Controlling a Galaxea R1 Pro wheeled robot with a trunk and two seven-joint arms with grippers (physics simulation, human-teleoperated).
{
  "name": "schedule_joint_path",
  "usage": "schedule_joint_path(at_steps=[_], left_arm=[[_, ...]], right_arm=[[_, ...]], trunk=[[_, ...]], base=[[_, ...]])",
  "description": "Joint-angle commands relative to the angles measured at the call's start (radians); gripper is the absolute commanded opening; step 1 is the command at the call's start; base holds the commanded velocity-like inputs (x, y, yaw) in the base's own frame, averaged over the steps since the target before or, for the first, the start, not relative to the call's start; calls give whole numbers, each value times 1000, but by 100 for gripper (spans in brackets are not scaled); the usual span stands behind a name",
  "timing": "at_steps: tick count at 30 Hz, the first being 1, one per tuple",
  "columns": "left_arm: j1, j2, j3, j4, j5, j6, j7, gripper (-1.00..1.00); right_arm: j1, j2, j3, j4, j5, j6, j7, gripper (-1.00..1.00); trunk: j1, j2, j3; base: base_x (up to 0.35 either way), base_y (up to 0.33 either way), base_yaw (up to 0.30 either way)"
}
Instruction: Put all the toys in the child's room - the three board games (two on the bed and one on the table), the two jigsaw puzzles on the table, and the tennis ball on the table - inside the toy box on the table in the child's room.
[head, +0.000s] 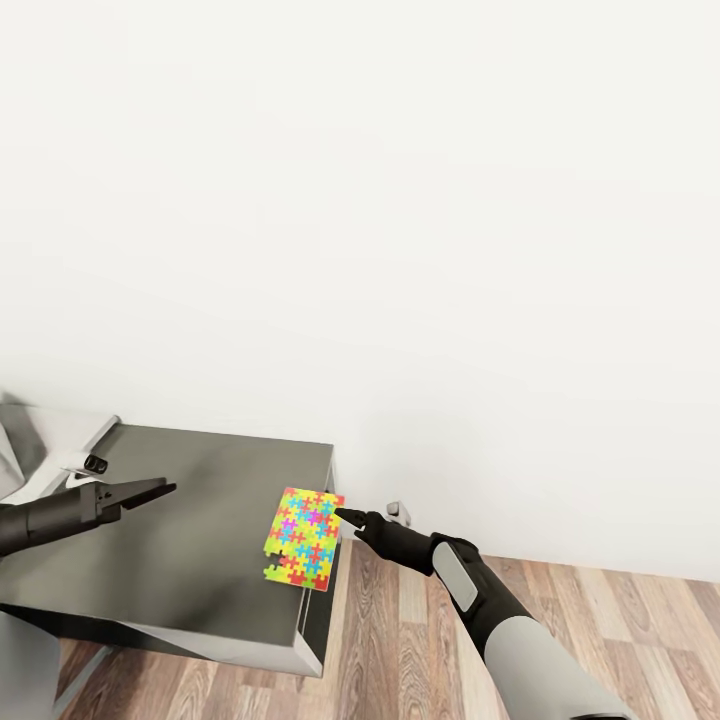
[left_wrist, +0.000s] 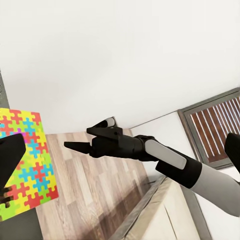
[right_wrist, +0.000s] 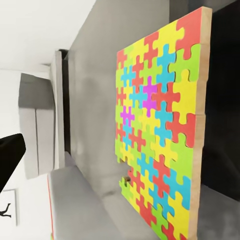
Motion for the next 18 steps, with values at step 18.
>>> schedule_joint_path(at_steps=[18], left_arm=[[-1, -1, 0, 0, -1, 11, -4, 100]], right_arm=[[0, 0, 2, -1, -6, 5, -3, 100]], trunk=[[69, -127, -58]], base=[[0, 0, 0]])
